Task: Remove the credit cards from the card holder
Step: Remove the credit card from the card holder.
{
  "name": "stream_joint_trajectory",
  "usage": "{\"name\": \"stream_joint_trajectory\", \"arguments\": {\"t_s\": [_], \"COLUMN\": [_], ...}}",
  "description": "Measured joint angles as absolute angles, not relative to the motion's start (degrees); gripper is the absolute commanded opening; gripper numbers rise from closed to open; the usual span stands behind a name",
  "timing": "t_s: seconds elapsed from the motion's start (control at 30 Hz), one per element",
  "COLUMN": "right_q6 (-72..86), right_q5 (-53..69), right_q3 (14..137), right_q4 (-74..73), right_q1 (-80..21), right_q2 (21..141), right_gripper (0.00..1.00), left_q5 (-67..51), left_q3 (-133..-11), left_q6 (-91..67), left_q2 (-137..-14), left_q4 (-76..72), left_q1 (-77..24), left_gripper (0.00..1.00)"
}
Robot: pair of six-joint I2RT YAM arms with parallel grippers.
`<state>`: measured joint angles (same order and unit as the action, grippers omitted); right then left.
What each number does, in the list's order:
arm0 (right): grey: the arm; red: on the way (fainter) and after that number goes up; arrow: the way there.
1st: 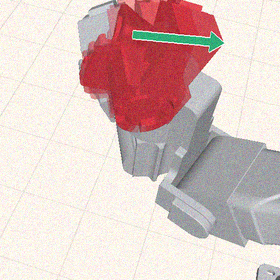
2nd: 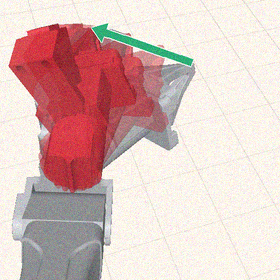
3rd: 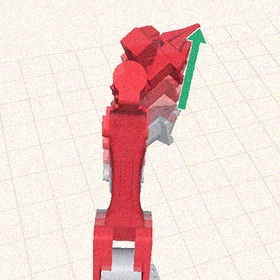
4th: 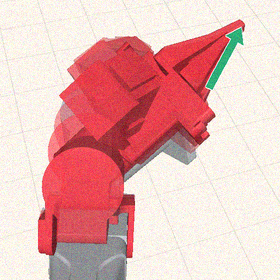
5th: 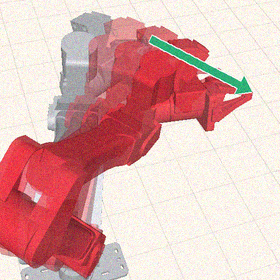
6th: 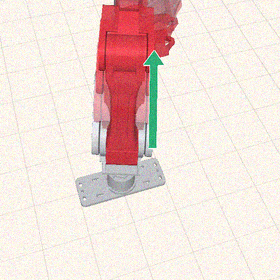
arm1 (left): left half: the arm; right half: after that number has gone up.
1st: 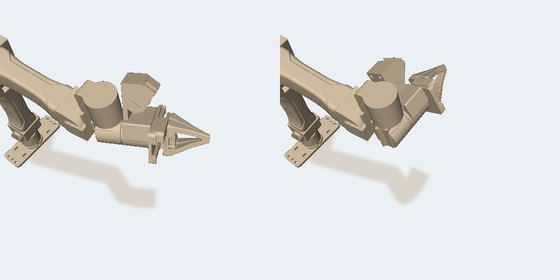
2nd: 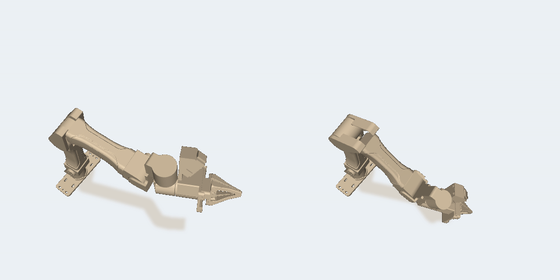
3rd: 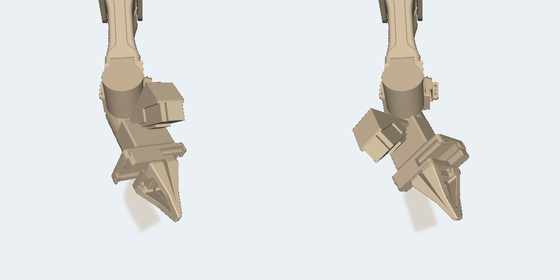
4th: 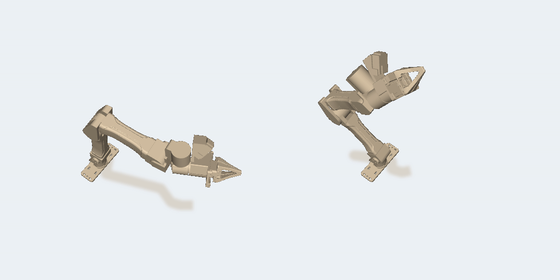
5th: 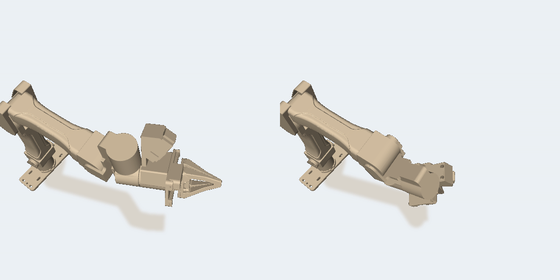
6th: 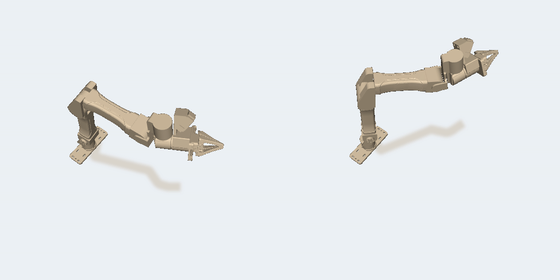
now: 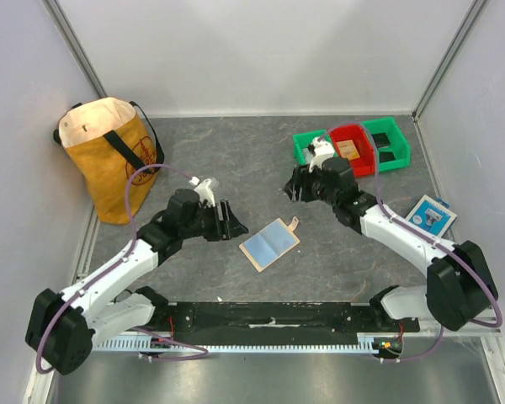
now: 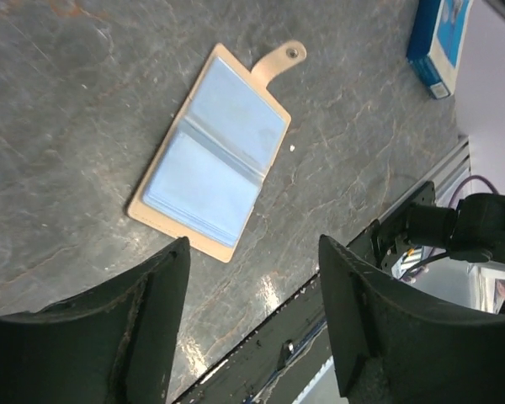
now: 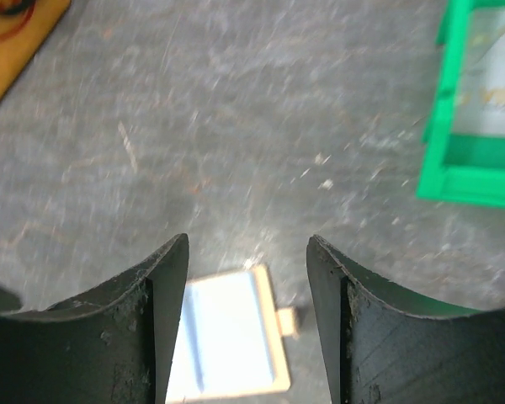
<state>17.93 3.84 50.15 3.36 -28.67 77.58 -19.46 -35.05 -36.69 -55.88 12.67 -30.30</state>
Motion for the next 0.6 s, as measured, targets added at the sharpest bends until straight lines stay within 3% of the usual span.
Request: {"name": "stream_joint_trajectory", "arguments": {"t_s": [0.27,0.37,0.6], "right_q6": [18.68,18.65,18.06], "right_q5": [10.85,12.69,14.81], "right_q3": [42.98,40.8,39.0], "right_q4": [1.89,1.28,0.3], "right_q1": [-33.58,-33.93,-33.91], "right_q2": [74.24,74.56,78.76], "right_gripper": [0.62,0.59,0.52], "left_q5": [-15.44,-14.61,-13.23], "left_q3": [-35.2,-35.99,-36.97], "left_q6": [-39.72,-40.07,-40.23], "left_q2": [-65.34,-69.56,-77.6], "left_q4": [8.23,7.11,5.65], "left_q1": [-39.0,-41.28,-42.89], "left_gripper": [0.64,0.54,0.46]}}
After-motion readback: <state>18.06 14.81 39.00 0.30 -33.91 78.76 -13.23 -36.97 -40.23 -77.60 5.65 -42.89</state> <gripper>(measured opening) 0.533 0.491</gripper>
